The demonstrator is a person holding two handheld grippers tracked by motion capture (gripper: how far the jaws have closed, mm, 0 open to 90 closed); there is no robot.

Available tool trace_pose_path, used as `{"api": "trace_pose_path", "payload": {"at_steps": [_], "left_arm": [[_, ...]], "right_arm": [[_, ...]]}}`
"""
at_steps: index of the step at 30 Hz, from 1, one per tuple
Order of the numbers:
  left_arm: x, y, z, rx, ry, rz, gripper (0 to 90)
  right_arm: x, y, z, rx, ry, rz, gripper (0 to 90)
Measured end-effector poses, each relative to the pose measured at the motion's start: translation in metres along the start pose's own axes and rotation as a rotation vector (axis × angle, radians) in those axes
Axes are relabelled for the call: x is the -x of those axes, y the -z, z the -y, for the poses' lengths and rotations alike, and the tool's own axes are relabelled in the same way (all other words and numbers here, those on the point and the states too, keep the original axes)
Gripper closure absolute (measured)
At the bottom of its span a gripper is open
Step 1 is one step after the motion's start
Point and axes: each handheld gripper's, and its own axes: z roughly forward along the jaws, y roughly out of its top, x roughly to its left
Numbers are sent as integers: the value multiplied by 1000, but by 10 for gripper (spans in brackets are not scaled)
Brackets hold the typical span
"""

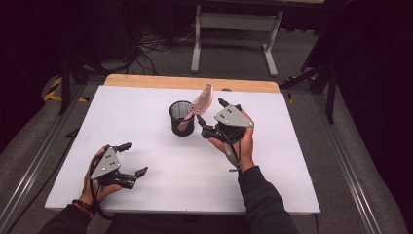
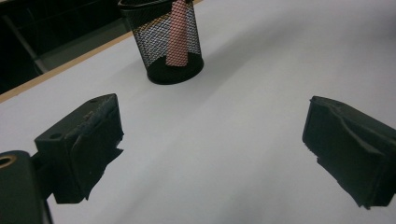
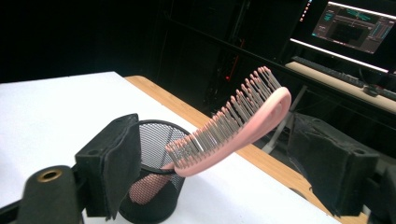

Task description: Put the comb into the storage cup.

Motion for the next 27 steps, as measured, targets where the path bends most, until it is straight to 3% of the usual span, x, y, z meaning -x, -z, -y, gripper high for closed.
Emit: {"api": "trace_pose_path", "payload": {"at_steps": [7, 27], "left_arm": [[-2, 2, -1, 10, -1, -7, 59], [-5, 4, 0, 14, 4, -31, 59]], "right_arm": [[-1, 8, 1, -4, 33, -11, 198], [0, 32, 16, -4, 54, -39, 169]]}}
